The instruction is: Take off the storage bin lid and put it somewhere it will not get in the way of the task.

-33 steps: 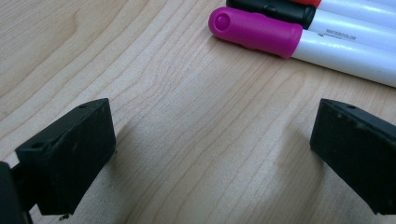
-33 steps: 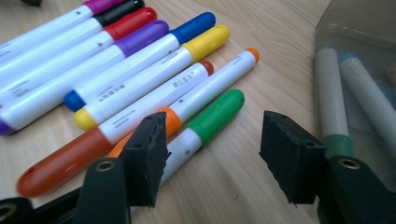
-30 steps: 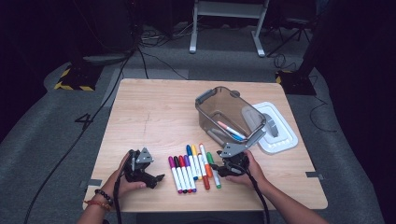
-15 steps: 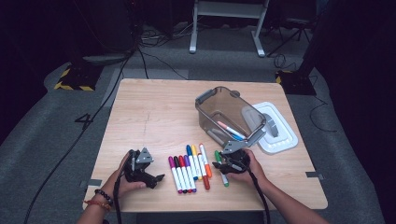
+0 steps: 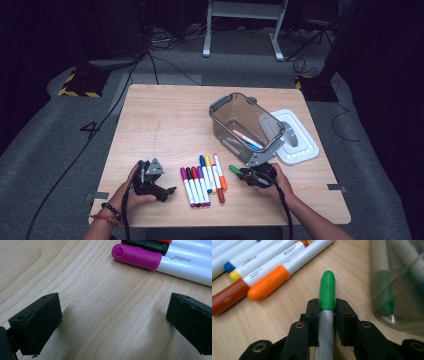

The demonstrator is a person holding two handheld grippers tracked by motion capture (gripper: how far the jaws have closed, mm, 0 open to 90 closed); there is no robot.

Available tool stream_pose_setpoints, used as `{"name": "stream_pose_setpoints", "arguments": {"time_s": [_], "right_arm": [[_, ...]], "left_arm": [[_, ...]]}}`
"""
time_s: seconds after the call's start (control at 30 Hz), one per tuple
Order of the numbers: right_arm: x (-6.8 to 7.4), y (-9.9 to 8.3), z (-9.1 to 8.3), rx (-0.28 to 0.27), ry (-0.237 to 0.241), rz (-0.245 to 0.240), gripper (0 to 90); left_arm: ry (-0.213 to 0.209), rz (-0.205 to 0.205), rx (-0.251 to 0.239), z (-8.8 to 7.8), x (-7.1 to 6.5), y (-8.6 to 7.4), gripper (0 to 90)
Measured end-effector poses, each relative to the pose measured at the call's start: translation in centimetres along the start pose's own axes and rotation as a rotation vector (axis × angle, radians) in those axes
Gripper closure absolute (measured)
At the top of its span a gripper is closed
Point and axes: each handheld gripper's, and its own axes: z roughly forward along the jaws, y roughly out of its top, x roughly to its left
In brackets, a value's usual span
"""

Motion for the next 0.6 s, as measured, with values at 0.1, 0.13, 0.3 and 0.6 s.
{"name": "stream_pose_setpoints", "arguments": {"time_s": [0.1,0.13,0.3,0.6], "right_arm": [[0.2,-0.7,-0.7,0.008,0.024,-0.014,73.5],[0.3,-0.9,-0.9,0.009,0.029,-0.017,73.6],[0.9,-2.1,-2.1,0.015,0.061,-0.045,73.5],[0.9,-3.1,-2.9,0.013,0.082,-0.058,67.5]], "left_arm": [[0.000,0.000,0.000,0.0,0.0,0.0,0.4],[0.000,0.001,0.001,0.0,0.0,0.0,0.4],[0.001,0.000,0.001,0.0,0.0,0.0,0.4],[0.002,-0.001,0.000,0.0,0.0,0.0,0.4]]}}
